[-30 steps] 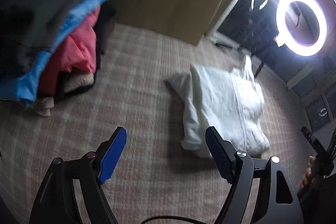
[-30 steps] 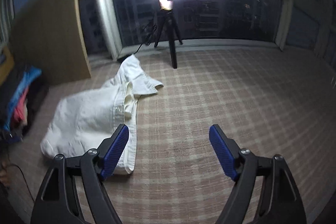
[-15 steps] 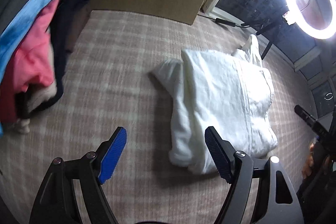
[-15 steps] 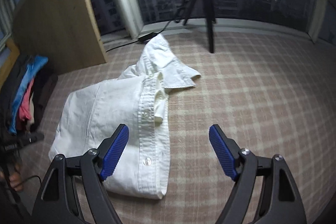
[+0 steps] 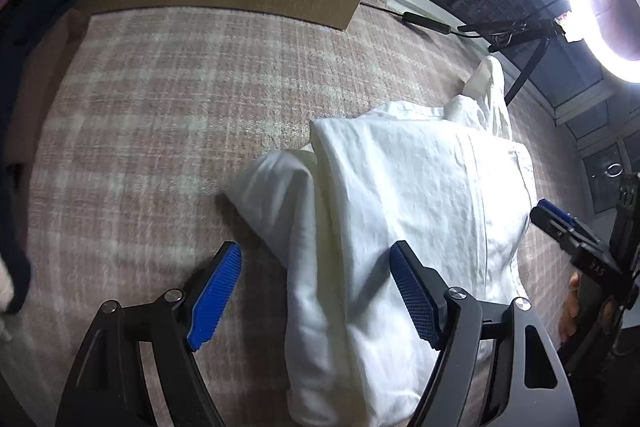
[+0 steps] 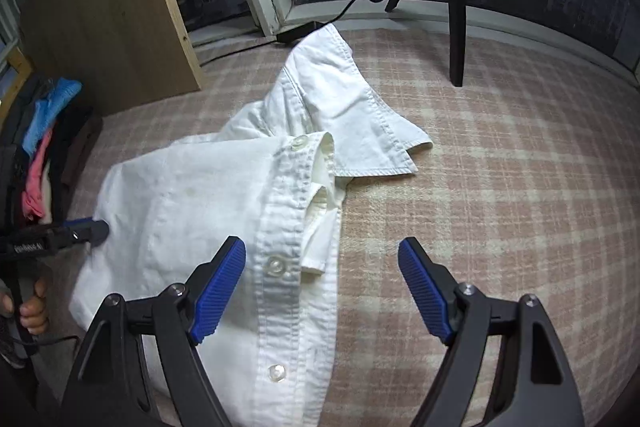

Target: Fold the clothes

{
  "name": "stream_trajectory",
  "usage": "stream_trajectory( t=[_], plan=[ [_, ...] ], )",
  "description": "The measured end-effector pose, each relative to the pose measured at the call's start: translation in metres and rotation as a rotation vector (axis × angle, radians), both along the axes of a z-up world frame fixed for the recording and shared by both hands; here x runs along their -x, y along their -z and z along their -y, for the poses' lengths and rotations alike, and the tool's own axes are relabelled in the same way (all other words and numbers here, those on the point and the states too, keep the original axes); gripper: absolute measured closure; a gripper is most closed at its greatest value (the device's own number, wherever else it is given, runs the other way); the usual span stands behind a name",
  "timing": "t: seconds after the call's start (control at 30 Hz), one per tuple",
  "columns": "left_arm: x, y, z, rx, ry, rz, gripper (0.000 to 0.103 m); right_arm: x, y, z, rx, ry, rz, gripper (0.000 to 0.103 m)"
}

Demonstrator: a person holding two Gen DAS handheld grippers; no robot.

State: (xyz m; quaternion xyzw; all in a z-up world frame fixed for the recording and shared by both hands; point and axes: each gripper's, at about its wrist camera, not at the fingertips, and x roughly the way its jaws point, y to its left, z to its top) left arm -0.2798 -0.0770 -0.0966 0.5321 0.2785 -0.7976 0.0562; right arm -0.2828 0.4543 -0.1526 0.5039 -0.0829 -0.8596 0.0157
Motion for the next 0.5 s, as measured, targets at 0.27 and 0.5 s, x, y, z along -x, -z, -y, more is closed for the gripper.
stream_trajectory(
  t=[0.27, 0.5],
  plan=[
    [0.017, 0.0, -0.003, -0.053, 0.066, -0.025, 0.03, 0.014, 0.017, -0.009, 0.088, -0.021, 0.012, 0.025],
    [0.029, -0.002, -0.019, 0.032, 0.16, -0.002, 0.028, 0.012, 0.012, -0.019, 0.191, -0.045, -0.005, 0.025]
  ],
)
